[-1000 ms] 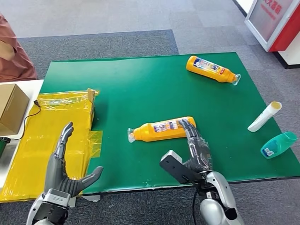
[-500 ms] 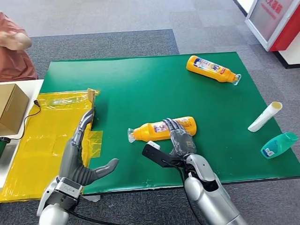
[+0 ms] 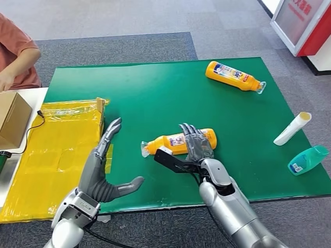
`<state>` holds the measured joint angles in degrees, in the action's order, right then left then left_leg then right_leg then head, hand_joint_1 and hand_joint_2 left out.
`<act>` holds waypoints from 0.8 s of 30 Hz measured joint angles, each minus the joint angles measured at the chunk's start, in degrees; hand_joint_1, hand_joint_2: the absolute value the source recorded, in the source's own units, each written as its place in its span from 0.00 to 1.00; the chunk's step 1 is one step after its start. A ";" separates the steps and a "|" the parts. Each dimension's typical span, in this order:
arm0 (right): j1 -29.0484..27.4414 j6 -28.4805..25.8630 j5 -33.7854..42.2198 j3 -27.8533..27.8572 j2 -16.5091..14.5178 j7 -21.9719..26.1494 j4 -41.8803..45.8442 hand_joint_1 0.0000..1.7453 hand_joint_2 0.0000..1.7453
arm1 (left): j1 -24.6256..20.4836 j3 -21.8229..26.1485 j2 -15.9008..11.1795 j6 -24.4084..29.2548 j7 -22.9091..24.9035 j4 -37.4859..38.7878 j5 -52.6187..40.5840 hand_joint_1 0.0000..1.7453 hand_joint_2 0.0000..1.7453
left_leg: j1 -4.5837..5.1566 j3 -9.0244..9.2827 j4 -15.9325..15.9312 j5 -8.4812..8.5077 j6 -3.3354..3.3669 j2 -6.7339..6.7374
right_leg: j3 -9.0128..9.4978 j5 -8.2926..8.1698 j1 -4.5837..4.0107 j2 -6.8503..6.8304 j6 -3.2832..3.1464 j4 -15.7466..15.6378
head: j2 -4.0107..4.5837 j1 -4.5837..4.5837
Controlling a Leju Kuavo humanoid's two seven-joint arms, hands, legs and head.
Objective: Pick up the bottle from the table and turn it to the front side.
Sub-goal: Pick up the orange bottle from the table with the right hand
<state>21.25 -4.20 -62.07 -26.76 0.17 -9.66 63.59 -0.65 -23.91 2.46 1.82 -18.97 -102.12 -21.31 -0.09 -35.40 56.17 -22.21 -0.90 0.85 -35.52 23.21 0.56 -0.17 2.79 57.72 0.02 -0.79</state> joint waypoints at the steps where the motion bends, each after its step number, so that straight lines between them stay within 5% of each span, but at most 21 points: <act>1: 0.53 0.02 -0.71 -0.01 0.00 -0.27 -0.61 0.00 1.00 | -0.13 -0.11 0.01 -0.18 -0.01 0.13 0.05 0.00 1.00 | 0.00 0.00 0.00 0.00 0.00 0.00 | 0.00 0.00 0.00 0.00 0.00 0.00 | 0.00 -0.01; 24: 9.93 -0.72 -19.10 -1.20 -0.94 -5.92 -22.95 0.00 1.00 | -2.57 -2.16 0.62 -2.04 -0.34 2.61 2.13 0.00 1.00 | 0.00 0.00 0.01 0.05 -0.03 0.00 | 0.01 -0.06 0.00 -0.01 -0.02 0.00 | 0.00 0.00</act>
<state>31.18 -4.91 -81.17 -27.96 -0.77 -15.58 40.63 -3.22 -26.08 3.08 -0.22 -19.32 -99.51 -19.19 -0.09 -35.40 56.18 -22.17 -0.93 0.85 -35.51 23.15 0.56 -0.18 2.77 57.72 0.02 -0.79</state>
